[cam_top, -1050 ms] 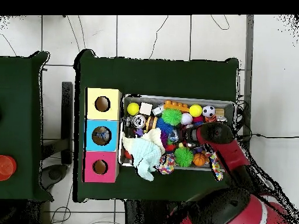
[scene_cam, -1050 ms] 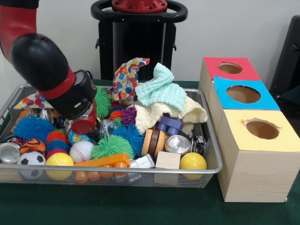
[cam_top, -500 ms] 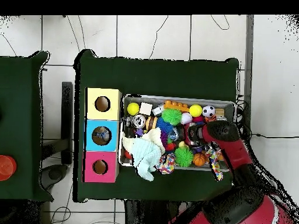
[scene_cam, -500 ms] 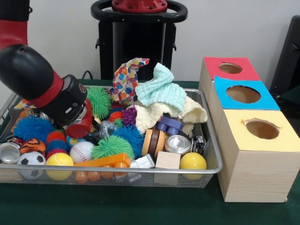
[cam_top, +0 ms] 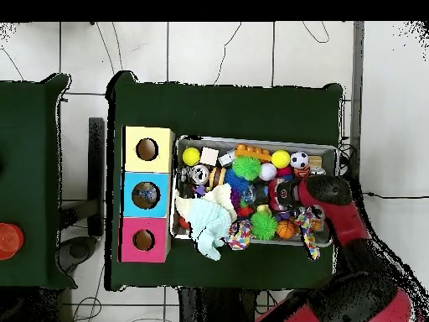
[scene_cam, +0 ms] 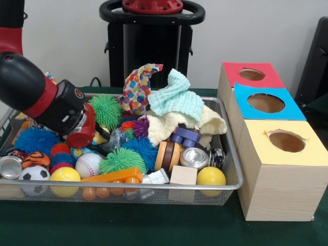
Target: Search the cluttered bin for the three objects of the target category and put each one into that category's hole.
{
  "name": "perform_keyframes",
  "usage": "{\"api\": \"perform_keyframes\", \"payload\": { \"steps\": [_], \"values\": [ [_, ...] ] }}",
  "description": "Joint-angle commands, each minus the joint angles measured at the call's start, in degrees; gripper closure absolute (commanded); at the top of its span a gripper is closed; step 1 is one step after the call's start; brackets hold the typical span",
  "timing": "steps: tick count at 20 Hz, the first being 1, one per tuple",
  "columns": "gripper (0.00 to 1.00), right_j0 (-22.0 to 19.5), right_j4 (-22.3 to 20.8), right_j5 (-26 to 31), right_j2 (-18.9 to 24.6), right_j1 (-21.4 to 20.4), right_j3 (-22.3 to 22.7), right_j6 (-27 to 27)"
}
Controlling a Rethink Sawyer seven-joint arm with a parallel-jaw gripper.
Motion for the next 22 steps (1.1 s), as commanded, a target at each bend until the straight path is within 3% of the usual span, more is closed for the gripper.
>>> {"api": "perform_keyframes", "payload": {
  "steps": [1,5,11,16,22],
  "values": [
    [0.00,-1.0,-2.3,1.0,5.8,7.5,-2.1,-5.6],
    [0.00,-1.5,0.2,-5.2,8.9,12.5,-2.1,-5.7],
    [0.00,-2.8,0.4,-8.5,12.0,16.7,-3.8,-7.2],
    [0.00,-3.5,0.1,-7.9,13.0,17.9,-4.6,-6.9],
    [0.00,-5.4,1.0,-1.8,14.6,16.2,-1.6,-6.1]
  ]
}}
